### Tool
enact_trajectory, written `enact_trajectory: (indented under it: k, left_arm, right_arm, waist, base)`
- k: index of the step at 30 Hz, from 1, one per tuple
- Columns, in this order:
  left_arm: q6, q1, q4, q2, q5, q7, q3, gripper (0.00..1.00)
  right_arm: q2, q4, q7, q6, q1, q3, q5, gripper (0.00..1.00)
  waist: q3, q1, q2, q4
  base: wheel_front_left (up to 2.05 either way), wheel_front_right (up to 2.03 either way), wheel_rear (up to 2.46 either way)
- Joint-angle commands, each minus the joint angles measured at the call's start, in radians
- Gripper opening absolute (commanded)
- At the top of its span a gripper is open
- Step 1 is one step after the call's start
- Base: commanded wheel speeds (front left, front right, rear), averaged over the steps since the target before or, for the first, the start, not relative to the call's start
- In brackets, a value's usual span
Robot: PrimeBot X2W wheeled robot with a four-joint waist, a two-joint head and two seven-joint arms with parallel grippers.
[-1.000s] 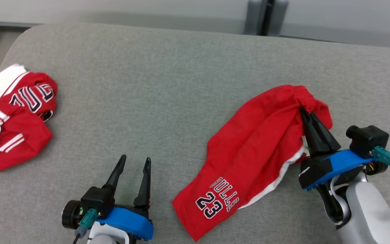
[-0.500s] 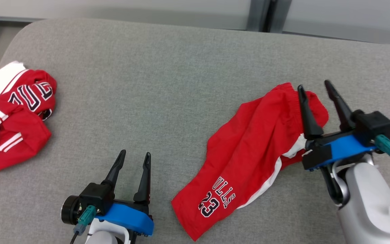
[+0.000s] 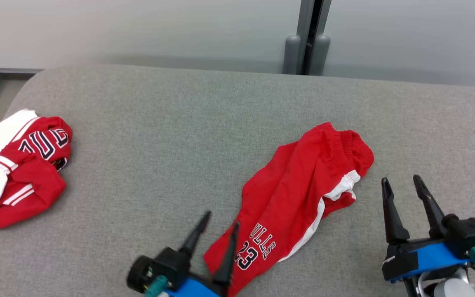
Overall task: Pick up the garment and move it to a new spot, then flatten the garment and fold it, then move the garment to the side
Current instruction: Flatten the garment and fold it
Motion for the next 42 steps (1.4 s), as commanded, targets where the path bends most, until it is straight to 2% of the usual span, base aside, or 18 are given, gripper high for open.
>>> enact_trajectory:
  k: [1,10,13,18,27,28,29,30,37,42]
  left_arm:
    - [-0.003,0.013,0.004,0.012,-0.022,-0.002,-0.040,1.00]
    - [-0.003,0.022,0.090,0.063,-0.202,-0.002,-0.210,1.00]
    - [-0.003,0.004,0.140,0.067,-0.236,-0.002,-0.200,1.00]
    - [-0.003,-0.011,0.221,0.051,-0.220,-0.002,-0.149,1.00]
    - [-0.003,-0.049,0.300,0.043,-0.235,-0.002,-0.213,1.00]
    - [-0.003,-0.053,0.308,0.044,-0.236,-0.002,-0.218,0.54]
    - [-0.003,-0.059,0.307,0.045,-0.237,-0.001,-0.220,0.24]
    - [-0.003,-0.064,0.297,0.047,-0.232,-0.001,-0.216,0.00]
    - [-0.003,-0.065,0.121,0.056,-0.165,-0.001,-0.160,0.00]
    - [-0.003,-0.040,-0.009,0.049,-0.150,-0.001,-0.061,0.00]
  right_arm:
    - [0.004,0.006,-0.003,0.000,0.020,-0.003,0.008,1.00]
    - [0.017,0.016,-0.003,0.000,0.026,0.011,0.007,1.00]
    - [0.018,0.016,-0.003,0.000,0.017,0.013,0.004,1.00]
    - [0.019,0.017,-0.003,0.000,0.013,0.019,-0.002,1.00]
    - [0.009,0.023,-0.003,0.000,0.008,0.034,-0.001,1.00]
    - [0.008,0.023,-0.003,0.000,0.008,0.034,-0.001,1.00]
    - [0.007,0.023,-0.003,0.000,0.007,0.034,-0.001,1.00]
    - [0.007,0.022,-0.003,0.000,0.007,0.033,0.000,1.00]
    - [0.008,0.020,-0.003,0.000,0.011,0.011,0.003,1.00]
    - [0.013,0.026,-0.003,0.000,0.002,0.011,0.008,1.00]
  waist:
    - [-0.013,0.0001,0.0000,-0.003]
    - [-0.022,0.0001,0.0000,0.026]
    - [-0.023,0.0001,0.0000,0.034]
    - [-0.026,0.0001,0.0000,0.035]
    - [-0.017,0.0001,0.0000,0.015]
    - [-0.016,0.0001,0.0000,0.013]
    - [-0.014,0.0001,0.0000,0.011]
    - [-0.012,0.0001,0.0000,0.010]
    - [0.002,0.0001,0.0000,0.025]
    - [0.011,0.0001,0.0000,0.045]
  base:
    - [0.00,0.00,0.00]
    - [0.00,0.00,0.00]
    - [0.00,0.00,0.00]
    - [0.00,0.00,0.00]
    - [0.00,0.00,0.00]
    - [0.00,0.00,0.00]
    - [0.00,0.00,0.00]
    - [0.00,0.00,0.00]
    - [0.00,0.00,0.00]
    - [0.00,0.00,0.00]
